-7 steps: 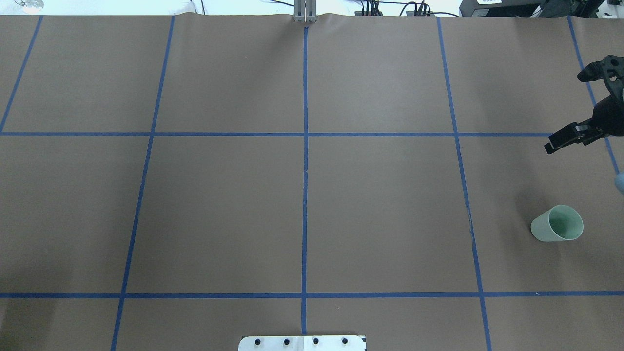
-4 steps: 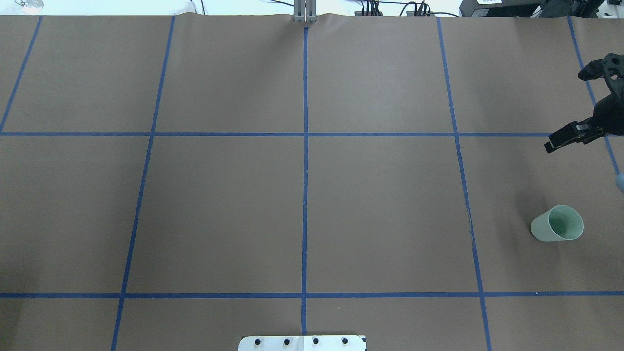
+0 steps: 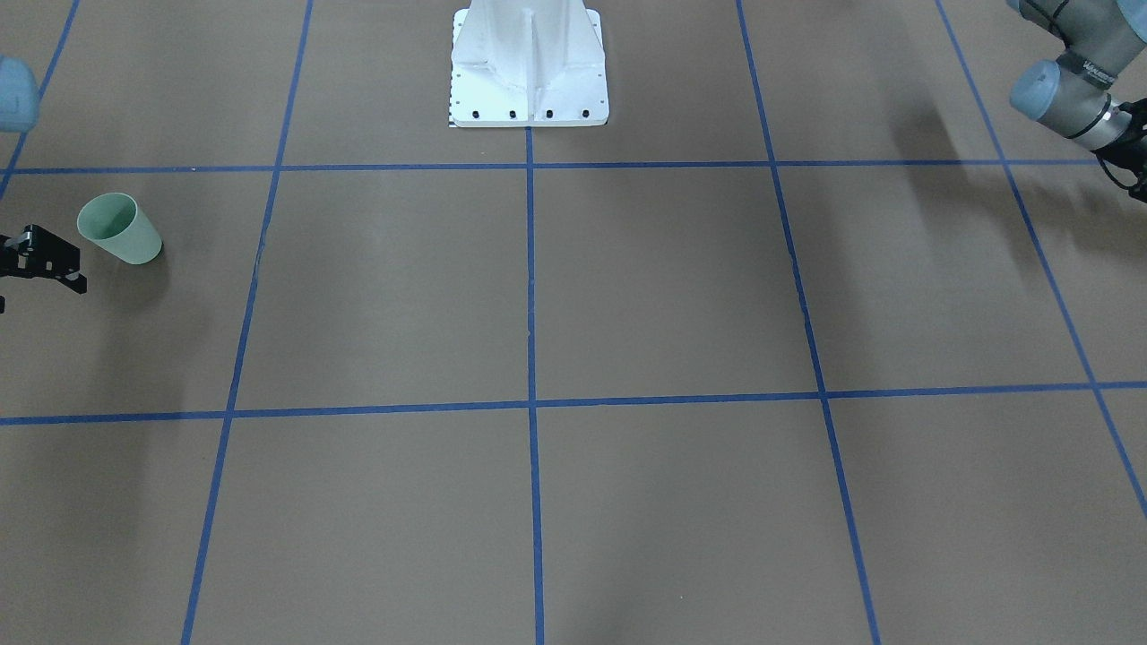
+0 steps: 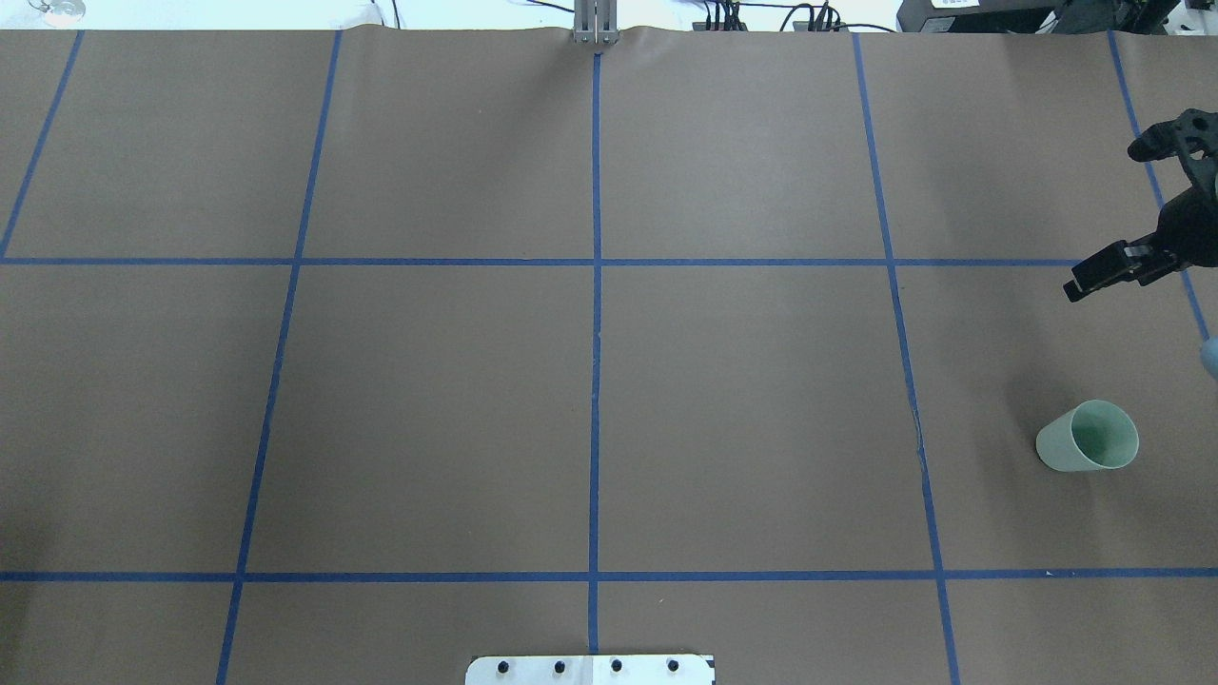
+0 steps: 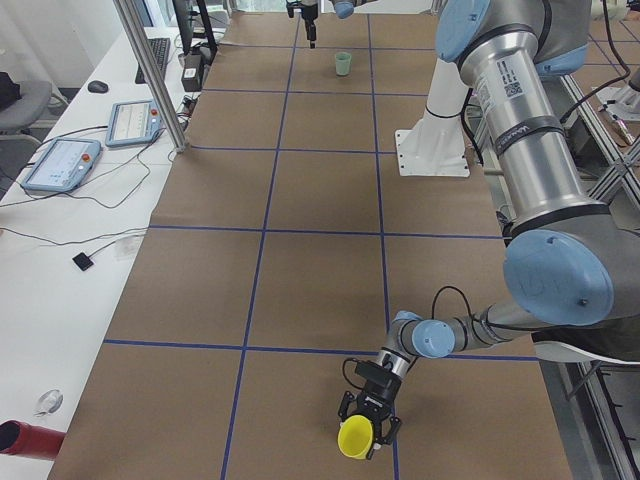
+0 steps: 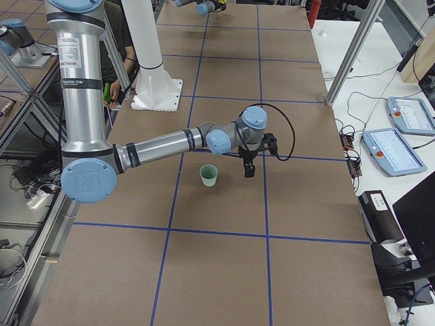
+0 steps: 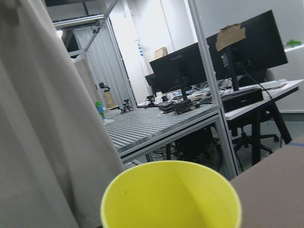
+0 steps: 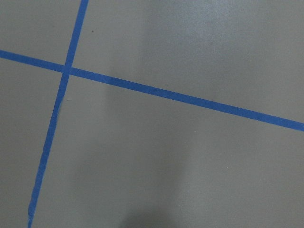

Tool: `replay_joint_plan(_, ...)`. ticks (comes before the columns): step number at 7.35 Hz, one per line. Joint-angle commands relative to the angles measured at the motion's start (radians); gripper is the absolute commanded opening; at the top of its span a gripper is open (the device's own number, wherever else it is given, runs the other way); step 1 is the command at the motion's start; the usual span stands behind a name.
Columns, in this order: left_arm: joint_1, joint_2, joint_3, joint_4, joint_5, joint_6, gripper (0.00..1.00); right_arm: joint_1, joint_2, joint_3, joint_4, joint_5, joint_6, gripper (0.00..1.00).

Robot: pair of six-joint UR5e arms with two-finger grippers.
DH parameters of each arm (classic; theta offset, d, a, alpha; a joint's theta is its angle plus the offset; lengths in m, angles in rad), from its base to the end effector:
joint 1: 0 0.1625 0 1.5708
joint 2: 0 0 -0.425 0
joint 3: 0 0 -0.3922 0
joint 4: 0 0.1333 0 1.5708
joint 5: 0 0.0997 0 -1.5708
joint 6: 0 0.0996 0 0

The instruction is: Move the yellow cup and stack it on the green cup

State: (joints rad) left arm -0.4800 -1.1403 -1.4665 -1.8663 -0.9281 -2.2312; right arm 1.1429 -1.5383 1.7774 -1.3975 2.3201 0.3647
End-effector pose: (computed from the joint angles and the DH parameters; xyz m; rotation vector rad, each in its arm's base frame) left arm 0.1220 -0.2811 0.8497 0.6884 -0.1805 -1.0177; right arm -0.1543 -0.4961 0.5212 0.0774 -0.8337 -0.2139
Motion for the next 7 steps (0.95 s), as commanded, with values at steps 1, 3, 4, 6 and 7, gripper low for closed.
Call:
replay_joint_plan(1,-0.244,-0.266,0.099,-0.069,0.052,0.319,0.24,0.000,0.018,-0.036,0.000,0.022,-0.001,1.00)
replay_joint_plan(3,-0.310,-0.347,0.097,-0.104,0.057,0.573,0.23,0.000,0.030,-0.050,0.000,0.036,0.000,1.00)
replay_joint_plan(4,-0.322,-0.428,0.100,-0.163,0.089,0.716,0.24,0.000,0.032,-0.052,0.000,0.039,0.000,1.00)
replay_joint_plan(6,-0.327,-0.580,0.106,-0.284,0.086,0.926,0.24,0.001,0.038,-0.049,0.000,0.039,0.000,1.00)
replay_joint_plan(7,-0.322,-0.660,0.112,-0.368,0.072,1.005,0.24,0.001,0.064,-0.047,0.000,0.036,0.000,1.00)
